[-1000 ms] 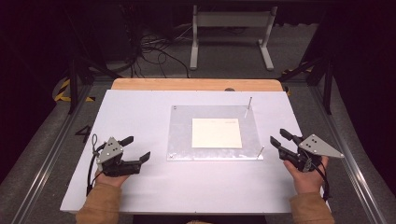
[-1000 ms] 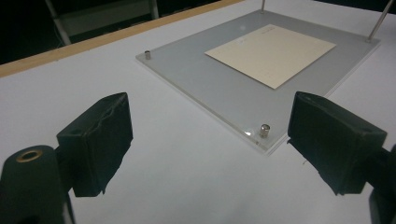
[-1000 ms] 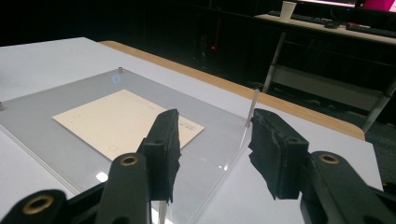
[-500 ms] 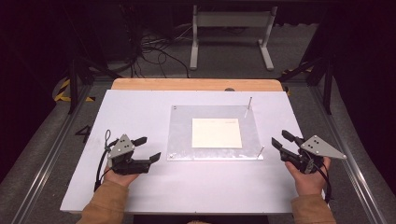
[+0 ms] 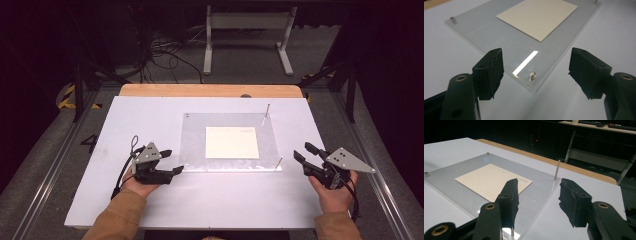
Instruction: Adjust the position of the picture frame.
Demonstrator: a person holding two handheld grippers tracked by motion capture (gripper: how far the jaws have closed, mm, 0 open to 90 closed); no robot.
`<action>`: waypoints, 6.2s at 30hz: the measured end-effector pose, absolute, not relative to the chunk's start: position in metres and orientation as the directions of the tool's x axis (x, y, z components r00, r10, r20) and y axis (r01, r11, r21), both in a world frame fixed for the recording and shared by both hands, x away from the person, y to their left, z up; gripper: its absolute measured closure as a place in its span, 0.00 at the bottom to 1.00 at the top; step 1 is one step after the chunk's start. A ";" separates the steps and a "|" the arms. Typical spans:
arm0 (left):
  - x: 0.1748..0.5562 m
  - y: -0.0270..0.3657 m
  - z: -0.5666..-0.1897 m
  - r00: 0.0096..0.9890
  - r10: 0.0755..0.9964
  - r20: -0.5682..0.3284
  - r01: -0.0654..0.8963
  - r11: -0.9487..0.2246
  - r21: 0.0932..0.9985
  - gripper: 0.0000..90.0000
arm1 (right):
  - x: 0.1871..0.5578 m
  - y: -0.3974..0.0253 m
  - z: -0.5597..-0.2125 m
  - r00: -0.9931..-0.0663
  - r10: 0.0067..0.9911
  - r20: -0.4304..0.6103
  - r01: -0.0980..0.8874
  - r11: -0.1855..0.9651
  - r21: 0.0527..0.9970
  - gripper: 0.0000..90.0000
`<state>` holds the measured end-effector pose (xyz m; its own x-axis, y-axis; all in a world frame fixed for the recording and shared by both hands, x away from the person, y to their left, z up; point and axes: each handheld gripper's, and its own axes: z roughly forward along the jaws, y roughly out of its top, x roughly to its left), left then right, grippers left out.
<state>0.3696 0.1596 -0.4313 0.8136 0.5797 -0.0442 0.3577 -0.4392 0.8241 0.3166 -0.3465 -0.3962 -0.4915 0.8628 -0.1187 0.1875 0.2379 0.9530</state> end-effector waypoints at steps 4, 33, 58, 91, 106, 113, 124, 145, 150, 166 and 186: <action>0.374 0.155 -0.436 0.817 0.573 -0.065 0.385 -0.457 0.802 0.36 | 0.317 -0.347 -0.397 -0.497 0.860 -0.111 0.193 0.234 0.953 0.55; 0.392 0.137 -0.459 0.809 0.581 -0.089 0.449 -0.513 0.732 0.91 | 0.317 -0.350 -0.399 -0.510 0.858 -0.059 0.219 0.196 0.956 0.55; 0.357 0.091 -0.448 0.958 0.219 -0.184 0.285 -0.710 0.644 0.92 | 0.316 -0.354 -0.397 -0.507 0.860 -0.053 0.216 0.186 0.958 0.55; 0.345 0.098 -0.425 0.960 0.236 -0.148 0.252 -0.510 0.823 0.54 | 0.332 -0.353 -0.417 -0.441 0.897 -0.019 0.418 0.224 0.880 0.61; 0.366 0.135 -0.437 0.853 0.486 -0.189 0.411 -0.404 0.817 0.39 | 0.348 -0.346 -0.425 -0.444 0.892 -0.085 0.517 0.333 0.789 0.93; 0.367 0.139 -0.438 0.837 0.516 -0.182 0.424 -0.402 0.812 0.40 | 0.371 -0.340 -0.407 -0.454 0.883 -0.119 0.495 0.361 0.790 0.94; 0.379 0.159 -0.446 0.767 0.625 -0.143 0.464 -0.387 0.797 0.35 | 0.449 -0.336 -0.396 -0.498 0.854 -0.151 0.487 0.419 0.767 0.94; 0.402 0.147 -0.451 0.698 0.715 -0.048 0.494 -0.431 0.755 0.26 | 0.458 -0.334 -0.419 -0.442 0.888 -0.128 0.518 0.370 0.771 0.81; 0.418 0.144 -0.445 0.700 0.713 -0.051 0.496 -0.433 0.753 0.48 | 0.411 -0.344 -0.420 -0.459 0.888 -0.039 0.448 0.269 0.853 0.82; 0.429 0.141 -0.458 0.708 0.706 -0.012 0.485 -0.474 0.735 0.92 | 0.356 -0.352 -0.433 -0.503 0.862 0.053 0.403 0.180 0.897 0.81; 0.389 0.118 -0.442 0.909 0.416 -0.035 0.351 -0.713 0.607 0.92 | 0.356 -0.361 -0.432 -0.524 0.849 0.066 0.429 0.196 0.882 0.75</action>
<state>0.3895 0.1180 -0.4424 0.9085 0.4164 -0.0353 0.3505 -0.7133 0.6070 0.3559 -0.3613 -0.4318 -0.5239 0.8492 0.0661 0.4293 0.1963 0.8816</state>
